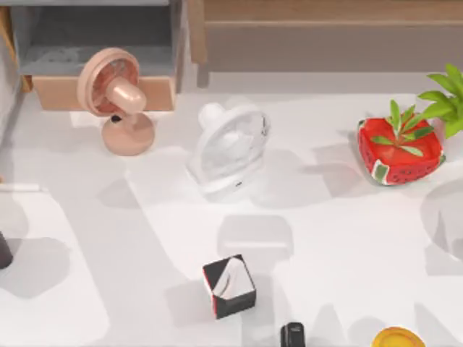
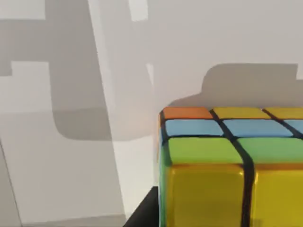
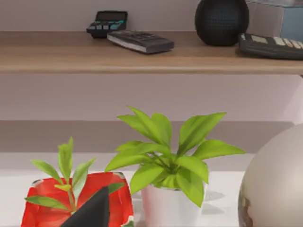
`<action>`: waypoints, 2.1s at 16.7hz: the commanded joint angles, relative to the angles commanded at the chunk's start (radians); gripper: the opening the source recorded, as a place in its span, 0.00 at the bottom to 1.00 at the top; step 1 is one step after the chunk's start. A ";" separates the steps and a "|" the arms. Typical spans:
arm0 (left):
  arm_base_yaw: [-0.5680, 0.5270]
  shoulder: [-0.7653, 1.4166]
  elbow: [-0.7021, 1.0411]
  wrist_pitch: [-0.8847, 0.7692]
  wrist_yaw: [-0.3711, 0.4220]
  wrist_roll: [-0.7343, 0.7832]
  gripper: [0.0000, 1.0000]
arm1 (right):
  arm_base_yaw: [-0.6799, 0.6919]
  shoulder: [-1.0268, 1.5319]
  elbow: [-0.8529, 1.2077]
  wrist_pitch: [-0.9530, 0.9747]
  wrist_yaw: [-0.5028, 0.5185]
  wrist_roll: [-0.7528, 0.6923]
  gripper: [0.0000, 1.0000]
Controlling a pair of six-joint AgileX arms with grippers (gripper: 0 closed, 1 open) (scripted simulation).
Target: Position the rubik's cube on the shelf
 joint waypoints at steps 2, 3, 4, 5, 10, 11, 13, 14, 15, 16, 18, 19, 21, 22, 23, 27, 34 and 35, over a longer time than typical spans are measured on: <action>-0.008 -0.015 -0.028 0.004 -0.043 -0.070 0.00 | 0.000 0.000 0.000 0.000 0.000 0.000 1.00; -0.012 -0.021 -0.038 0.005 -0.063 -0.101 0.00 | 0.000 0.000 0.000 0.000 0.000 0.000 1.00; -0.015 -0.025 -0.045 0.005 -0.079 -0.126 0.00 | 0.000 0.000 0.000 0.000 0.000 0.000 1.00; -0.017 -0.027 -0.048 0.002 -0.091 -0.144 0.00 | 0.000 0.000 0.000 0.000 0.000 0.000 1.00; -0.013 -0.030 0.025 -0.063 -0.079 -0.114 0.00 | 0.000 0.000 0.000 0.000 0.000 0.000 1.00; -0.014 -0.025 0.059 -0.079 -0.061 -0.086 0.00 | 0.000 0.000 0.000 0.000 0.000 0.000 1.00; -0.012 0.000 0.128 -0.107 -0.015 -0.019 0.00 | 0.000 0.000 0.000 0.000 0.000 0.000 1.00; -0.008 0.016 0.159 -0.120 0.009 0.014 0.00 | 0.000 0.000 0.000 0.000 0.000 0.000 1.00; -0.002 0.032 0.187 -0.131 0.032 0.044 0.00 | 0.000 0.000 0.000 0.000 0.000 0.000 1.00; 0.004 0.044 0.208 -0.142 0.053 0.067 0.00 | 0.000 0.000 0.000 0.000 0.000 0.000 1.00; 0.009 0.056 0.228 -0.153 0.071 0.087 0.00 | 0.000 0.000 0.000 0.000 0.000 0.000 1.00; 0.009 0.056 0.228 -0.153 0.071 0.087 0.00 | 0.000 0.000 0.000 0.000 0.000 0.000 1.00; 0.009 0.056 0.228 -0.153 0.071 0.087 0.00 | 0.000 0.000 0.000 0.000 0.000 0.000 1.00; 0.004 0.053 0.225 -0.151 0.069 0.087 0.00 | 0.000 0.000 0.000 0.000 0.000 0.000 1.00; 0.004 0.053 0.225 -0.151 0.069 0.087 0.00 | 0.000 0.000 0.000 0.000 0.000 0.000 1.00; 0.000 -0.030 0.170 -0.186 0.038 0.091 0.00 | 0.000 0.000 0.000 0.000 0.000 0.000 1.00; -0.237 -0.346 -0.058 -0.164 -0.068 0.078 0.00 | 0.000 0.000 0.000 0.000 0.000 0.000 1.00; -0.300 -0.388 -0.102 -0.137 -0.083 0.069 0.00 | 0.000 0.000 0.000 0.000 0.000 0.000 1.00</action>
